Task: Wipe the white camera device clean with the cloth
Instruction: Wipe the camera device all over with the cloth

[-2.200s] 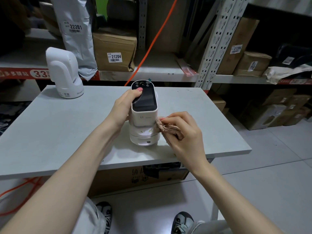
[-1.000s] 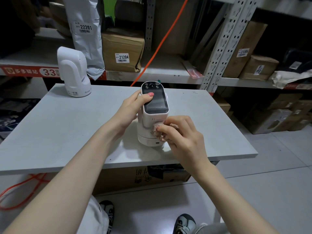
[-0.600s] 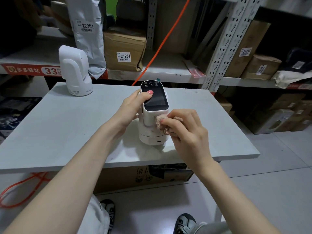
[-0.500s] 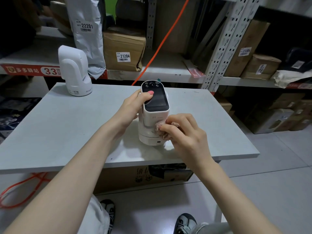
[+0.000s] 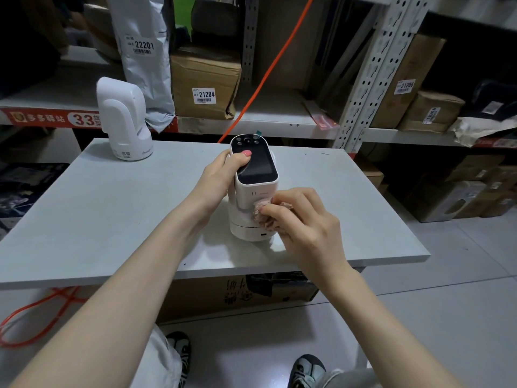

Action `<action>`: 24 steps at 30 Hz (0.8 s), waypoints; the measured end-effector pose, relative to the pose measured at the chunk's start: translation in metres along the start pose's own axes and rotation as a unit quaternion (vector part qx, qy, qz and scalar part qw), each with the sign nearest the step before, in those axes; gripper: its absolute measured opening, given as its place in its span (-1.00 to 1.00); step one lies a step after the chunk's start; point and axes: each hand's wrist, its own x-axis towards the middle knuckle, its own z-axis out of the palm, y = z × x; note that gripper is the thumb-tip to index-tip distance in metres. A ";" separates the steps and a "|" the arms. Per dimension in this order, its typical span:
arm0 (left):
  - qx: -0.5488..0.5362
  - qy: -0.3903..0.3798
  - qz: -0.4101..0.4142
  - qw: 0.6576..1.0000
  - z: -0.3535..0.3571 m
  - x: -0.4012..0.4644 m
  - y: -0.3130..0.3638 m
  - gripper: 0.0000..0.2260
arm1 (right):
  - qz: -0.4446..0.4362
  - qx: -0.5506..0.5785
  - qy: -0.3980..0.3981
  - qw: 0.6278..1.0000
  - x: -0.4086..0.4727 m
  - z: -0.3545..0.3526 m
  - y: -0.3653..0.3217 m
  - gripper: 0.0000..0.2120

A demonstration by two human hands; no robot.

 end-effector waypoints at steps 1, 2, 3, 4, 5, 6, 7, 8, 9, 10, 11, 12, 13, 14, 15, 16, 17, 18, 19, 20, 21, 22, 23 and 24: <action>0.000 -0.003 0.002 1.000 0.001 0.000 -0.001 -0.79 | -0.007 -0.003 0.001 1.000 0.001 0.000 -0.001 -0.81; -0.001 -0.006 0.003 1.000 0.001 0.000 -0.001 -0.81 | -0.009 -0.007 0.003 1.000 0.001 0.000 -0.002 -0.82; -0.003 -0.007 0.003 1.000 0.001 0.000 0.000 -0.79 | -0.005 -0.010 0.006 1.000 0.002 -0.001 -0.001 -0.82; -0.005 -0.009 0.004 1.000 0.000 0.000 0.000 -0.75 | 0.003 -0.010 0.014 1.000 0.004 -0.002 -0.001 -0.82; -0.005 -0.011 0.003 1.000 0.000 0.000 0.001 -0.73 | 0.014 -0.005 0.025 1.000 0.005 -0.004 0.000 -0.83; -0.004 -0.013 0.002 1.000 0.000 0.000 0.001 -0.74 | 0.024 0.002 0.037 0.999 0.007 -0.006 0.001 -0.83; -0.002 -0.014 0.000 1.000 0.000 0.000 0.001 -0.78 | 0.030 0.008 0.046 0.998 0.009 -0.007 0.001 -0.83; 0.000 -0.015 -0.001 1.000 0.000 0.000 0.001 -0.82 | 0.034 0.013 0.051 0.998 0.011 -0.008 0.001 -0.83; 0.001 -0.015 -0.001 1.000 0.001 0.000 0.001 -0.84 | 0.037 0.015 0.055 0.998 0.011 -0.008 0.000 -0.82; 0.000 -0.014 0.001 1.000 0.001 0.000 0.001 -0.85 | 0.041 0.017 0.058 0.997 0.011 -0.008 0.000 -0.79; 0.000 -0.014 0.002 1.000 0.001 0.000 0.000 -0.84 | 0.047 0.019 0.058 0.997 0.011 -0.006 0.000 -0.76; -0.001 -0.013 0.004 1.000 0.001 -0.001 0.000 -0.83 | 0.052 0.022 0.054 0.997 0.009 -0.005 0.000 -0.74; -0.002 -0.012 0.005 1.000 0.001 -0.001 0.001 -0.83 | 0.051 0.021 0.046 0.997 0.006 -0.003 0.000 -0.73; -0.004 -0.011 0.008 1.000 0.000 0.000 0.001 -0.83 | 0.045 0.016 0.032 0.998 0.003 -0.002 0.000 -0.73; -0.004 -0.011 0.010 1.000 0.000 0.000 0.001 -0.81 | 0.036 0.009 0.016 0.999 0.000 0.000 0.000 -0.73; -0.002 -0.011 0.013 1.000 0.000 0.000 0.000 -0.78 | 0.028 0.003 0.003 1.000 -0.002 0.000 0.000 -0.74; 0.000 -0.012 0.016 1.000 0.001 -0.001 0.001 -0.76 | 0.025 0.000 -0.005 1.000 -0.004 0.000 0.000 -0.74; 0.000 -0.012 0.018 1.000 0.001 -0.001 0.001 -0.75 | 0.026 0.001 -0.008 1.000 -0.004 -0.001 0.000 -0.74; -0.001 -0.011 0.018 1.000 0.001 -0.001 0.001 -0.74 | 0.030 0.003 -0.007 1.000 -0.002 -0.002 -0.001 -0.75; 0.000 -0.010 0.017 1.000 0.001 -0.002 0.001 -0.73 | 0.036 0.007 -0.002 0.999 0.001 -0.003 -0.003 -0.76; 0.002 -0.010 0.017 1.000 0.002 -0.002 0.002 -0.68 | 0.044 0.014 0.007 0.999 0.004 -0.004 -0.005 -0.78; 0.005 -0.010 0.017 1.000 0.002 -0.003 0.002 -0.61 | 0.051 0.022 0.017 0.998 0.008 -0.006 -0.006 -0.79; 0.010 -0.009 0.018 1.000 0.002 -0.003 0.003 -0.52 | 0.056 0.030 0.027 0.998 0.012 -0.007 -0.008 -0.81; 0.014 -0.008 0.020 1.000 0.002 -0.004 0.003 -0.47 | 0.058 0.033 0.033 0.997 0.015 -0.009 -0.009 -0.82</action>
